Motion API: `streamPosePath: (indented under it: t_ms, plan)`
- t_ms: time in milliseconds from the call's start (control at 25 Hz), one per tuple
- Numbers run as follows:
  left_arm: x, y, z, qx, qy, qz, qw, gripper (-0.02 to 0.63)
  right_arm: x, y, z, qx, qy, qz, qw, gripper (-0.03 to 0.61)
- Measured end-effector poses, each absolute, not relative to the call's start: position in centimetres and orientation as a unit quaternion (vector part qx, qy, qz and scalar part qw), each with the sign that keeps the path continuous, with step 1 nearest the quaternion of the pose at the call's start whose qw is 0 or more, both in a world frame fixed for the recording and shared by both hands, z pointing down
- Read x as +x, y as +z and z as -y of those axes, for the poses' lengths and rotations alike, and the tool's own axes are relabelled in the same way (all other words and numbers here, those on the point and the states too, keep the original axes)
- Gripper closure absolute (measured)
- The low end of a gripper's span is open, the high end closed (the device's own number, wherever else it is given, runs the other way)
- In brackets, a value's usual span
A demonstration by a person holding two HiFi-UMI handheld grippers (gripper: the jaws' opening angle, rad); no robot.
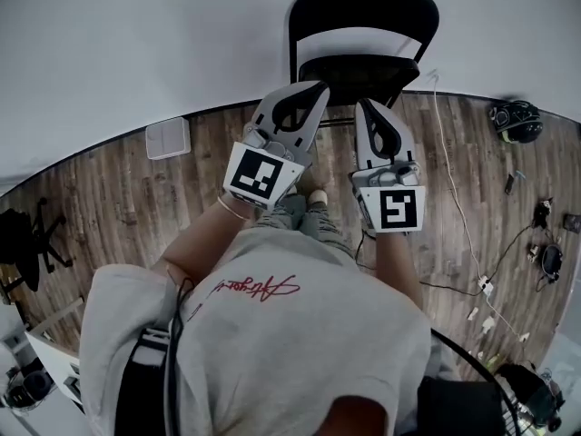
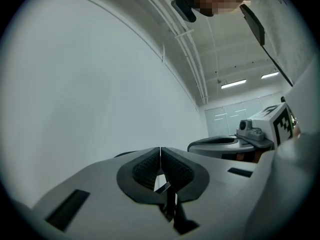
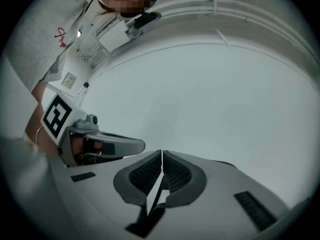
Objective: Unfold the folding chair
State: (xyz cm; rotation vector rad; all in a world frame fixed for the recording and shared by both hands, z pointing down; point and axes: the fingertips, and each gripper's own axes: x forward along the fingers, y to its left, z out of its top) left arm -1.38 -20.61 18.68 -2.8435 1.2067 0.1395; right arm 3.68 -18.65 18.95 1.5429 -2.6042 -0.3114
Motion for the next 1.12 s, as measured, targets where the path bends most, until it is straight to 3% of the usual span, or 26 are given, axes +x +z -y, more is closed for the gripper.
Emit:
streamPosePath:
  t_ms: [200,280,320,400,640,800,1120]
  plan:
    - [0.6,23.0,25.5,-0.929,-0.037,-0.367,0.001,0.595,3.9,25.2,23.3,0.393,-0.093,0.895,0.188,0.534]
    - [0.4,24.8,28.2,-0.923,-0.072,-0.379,0.003,0.591,3.8,28.6,25.7,0.342,-0.073,0.905,0.242,0.403]
    - [0.1,25.5,29.8,-0.917,-0.092,-0.387,0.006,0.566,3.8,30.4,27.1,0.319,-0.077,0.903,0.278,0.393]
    - [-0.6,27.2,33.0,-0.909,-0.132,-0.396,0.000,0.376,4.2,33.9,30.0,0.273,-0.111,0.886,0.357,0.365]
    - [-1.6,32.4,40.9,-0.882,-0.211,-0.415,-0.072,0.328,5.9,43.7,36.7,0.164,-0.176,0.813,0.530,0.330]
    - [-4.9,38.7,42.8,-0.850,-0.236,-0.440,-0.168,0.313,5.4,46.9,38.2,0.122,-0.176,0.791,0.573,0.327]
    - [-5.9,50.2,42.4,-0.824,-0.278,-0.426,-0.250,0.314,2.6,50.3,37.4,0.041,-0.204,0.780,0.590,0.327]
